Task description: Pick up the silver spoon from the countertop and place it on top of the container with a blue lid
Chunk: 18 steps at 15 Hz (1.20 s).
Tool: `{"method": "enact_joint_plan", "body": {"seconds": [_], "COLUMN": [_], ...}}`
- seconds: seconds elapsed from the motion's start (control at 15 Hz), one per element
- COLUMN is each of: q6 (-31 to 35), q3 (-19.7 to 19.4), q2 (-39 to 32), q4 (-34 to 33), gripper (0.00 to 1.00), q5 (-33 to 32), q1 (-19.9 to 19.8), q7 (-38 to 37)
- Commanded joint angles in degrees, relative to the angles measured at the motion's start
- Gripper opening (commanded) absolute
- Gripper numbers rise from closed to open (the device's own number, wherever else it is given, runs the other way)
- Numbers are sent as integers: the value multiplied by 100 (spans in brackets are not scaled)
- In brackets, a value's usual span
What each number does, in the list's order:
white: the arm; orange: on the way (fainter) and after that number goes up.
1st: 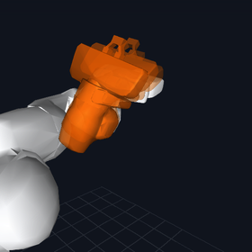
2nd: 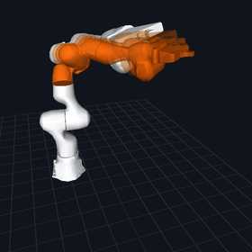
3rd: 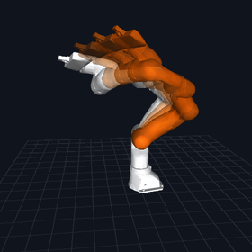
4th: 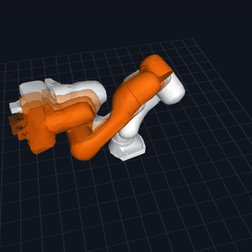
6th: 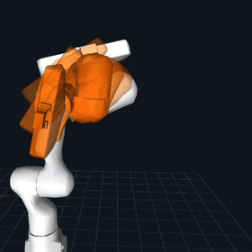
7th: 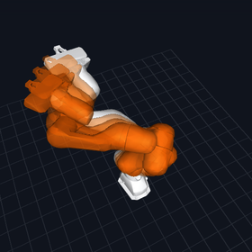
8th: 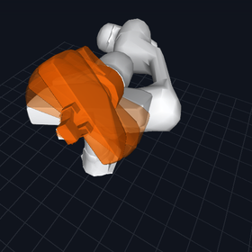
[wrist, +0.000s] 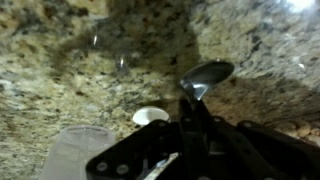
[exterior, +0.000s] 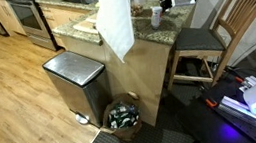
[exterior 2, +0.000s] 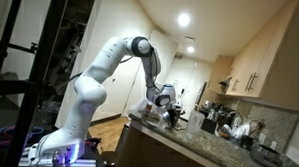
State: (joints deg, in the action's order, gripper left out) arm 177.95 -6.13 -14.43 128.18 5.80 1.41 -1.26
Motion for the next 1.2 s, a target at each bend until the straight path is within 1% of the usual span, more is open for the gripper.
{"method": "enact_joint_plan", "body": {"seconds": [0.0,0.07,0.13,0.2,0.27,0.53,0.6,0.67,0.73,0.8,0.87,1.0,1.07,1.13], "q6": [-193,-258,-336,-423,-500,-784,-824,-910,-1028,-1117,-1300,-1681,-1806,-1896], "q3": [-208,-239,-79,9,-30,-146,-158,-176,-189,-171,-184,-166,-8,20], "q2": [854,1086,1308,1548,1746,2221,2298,2368,2405,2399,2374,2282,2184,2088], "q4": [447,510,551,608,631,672,694,725,743,765,772,774,759,744], "gripper": [0,0,0,0,0,0,4,26,29,31,36,51,60,69], "q5": [-167,-189,-271,-207,63,201,221,277,298,179,120,-109,-328,-535], "q1": [27,15,-183,-211,-109,81,104,150,188,142,151,86,-112,-163], "q7": [72,88,75,114,343,520,519,595,656,640,770,884,805,790]}}
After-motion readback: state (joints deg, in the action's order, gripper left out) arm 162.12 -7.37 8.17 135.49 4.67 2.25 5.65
